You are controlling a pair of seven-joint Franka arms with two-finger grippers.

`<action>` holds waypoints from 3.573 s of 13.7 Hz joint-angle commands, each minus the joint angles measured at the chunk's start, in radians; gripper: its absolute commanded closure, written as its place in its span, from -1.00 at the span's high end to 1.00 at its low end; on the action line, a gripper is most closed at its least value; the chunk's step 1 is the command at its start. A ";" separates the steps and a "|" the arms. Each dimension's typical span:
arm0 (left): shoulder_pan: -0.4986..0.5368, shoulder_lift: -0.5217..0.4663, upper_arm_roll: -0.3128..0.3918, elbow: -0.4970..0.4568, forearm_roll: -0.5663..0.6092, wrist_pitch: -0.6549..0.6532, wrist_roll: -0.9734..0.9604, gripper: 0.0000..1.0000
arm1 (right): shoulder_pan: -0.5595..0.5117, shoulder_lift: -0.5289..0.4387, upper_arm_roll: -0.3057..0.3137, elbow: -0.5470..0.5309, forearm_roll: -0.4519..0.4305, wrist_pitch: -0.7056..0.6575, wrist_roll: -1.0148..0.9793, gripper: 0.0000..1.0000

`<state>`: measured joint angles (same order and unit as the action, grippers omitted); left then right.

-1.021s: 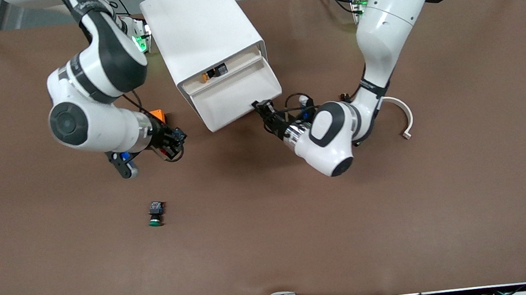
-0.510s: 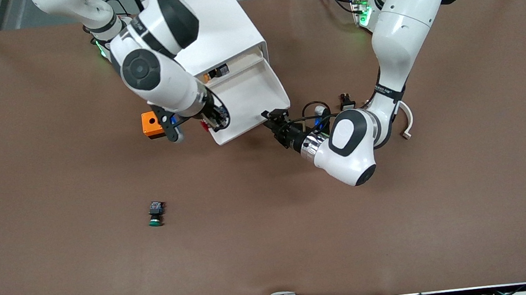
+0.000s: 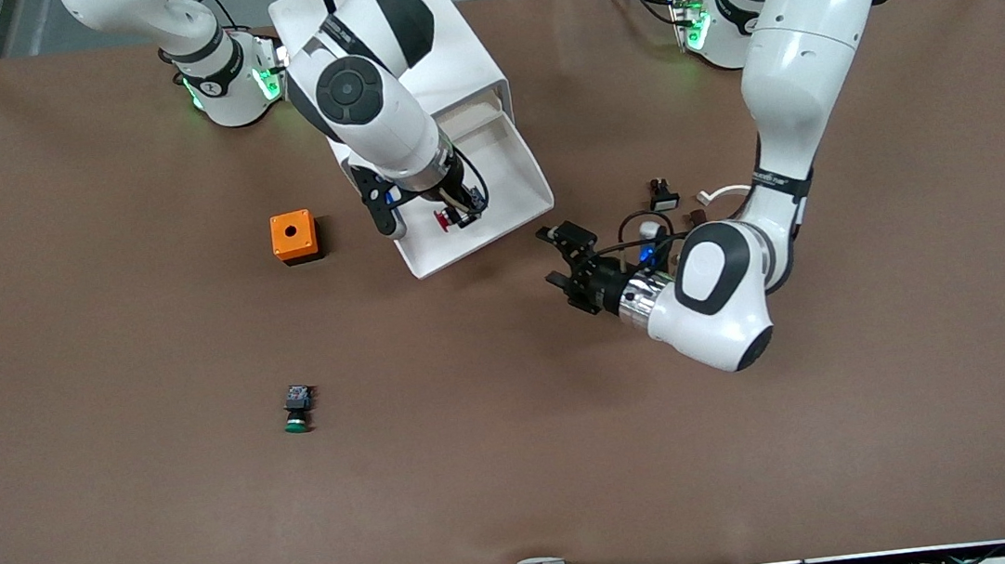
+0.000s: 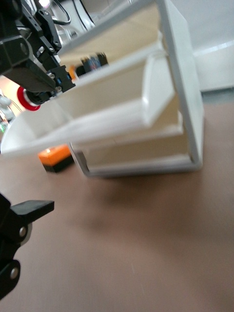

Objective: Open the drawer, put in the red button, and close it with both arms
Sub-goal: 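Carry the red button into the open drawer with the right gripper, then open the right gripper to release the button and withdraw both grippers, then move the left gripper to the drawer front while the right gripper retracts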

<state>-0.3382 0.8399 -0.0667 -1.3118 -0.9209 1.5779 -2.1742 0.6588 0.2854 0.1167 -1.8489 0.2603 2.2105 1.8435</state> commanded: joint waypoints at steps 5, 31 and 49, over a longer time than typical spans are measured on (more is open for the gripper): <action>-0.001 -0.064 0.051 0.034 0.338 -0.041 0.243 0.97 | 0.010 0.040 -0.017 -0.026 -0.023 0.094 0.023 -0.19; -0.304 -0.113 -0.001 0.042 0.817 0.269 1.208 0.99 | -0.642 -0.301 -0.166 0.220 -0.114 -0.586 -1.609 1.00; -0.550 -0.120 -0.074 -0.033 0.674 0.261 0.915 0.99 | -0.680 -0.313 -0.091 0.264 -0.294 -0.600 -1.681 1.00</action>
<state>-0.8808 0.7365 -0.1379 -1.3199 -0.2296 1.8341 -1.2272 -0.0088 -0.0459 0.0099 -1.6219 -0.0077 1.6191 0.1708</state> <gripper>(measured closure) 0.000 0.000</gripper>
